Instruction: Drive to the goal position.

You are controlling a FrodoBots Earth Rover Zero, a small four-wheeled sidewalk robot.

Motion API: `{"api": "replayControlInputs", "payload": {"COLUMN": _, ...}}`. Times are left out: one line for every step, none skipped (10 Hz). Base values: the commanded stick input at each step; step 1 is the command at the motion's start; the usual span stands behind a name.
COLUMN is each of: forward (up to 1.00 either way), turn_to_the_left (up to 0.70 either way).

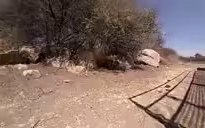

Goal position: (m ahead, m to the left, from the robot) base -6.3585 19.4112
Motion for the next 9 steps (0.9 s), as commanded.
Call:
{"api": "replayControlInputs", "payload": {"forward": 0.00, "turn_to_the_left": 0.45}}
{"api": "replayControlInputs", "payload": {"forward": 0.00, "turn_to_the_left": 0.45}}
{"api": "replayControlInputs", "payload": {"forward": 0.00, "turn_to_the_left": 0.45}}
{"api": "replayControlInputs", "payload": {"forward": 0.00, "turn_to_the_left": 0.45}}
{"api": "replayControlInputs", "payload": {"forward": 0.00, "turn_to_the_left": 0.45}}
{"api": "replayControlInputs", "payload": {"forward": 0.00, "turn_to_the_left": 0.45}}
{"api": "replayControlInputs", "payload": {"forward": 0.00, "turn_to_the_left": 0.45}}
{"api": "replayControlInputs", "payload": {"forward": 0.00, "turn_to_the_left": 0.45}}
{"api": "replayControlInputs", "payload": {"forward": 0.00, "turn_to_the_left": 0.45}}
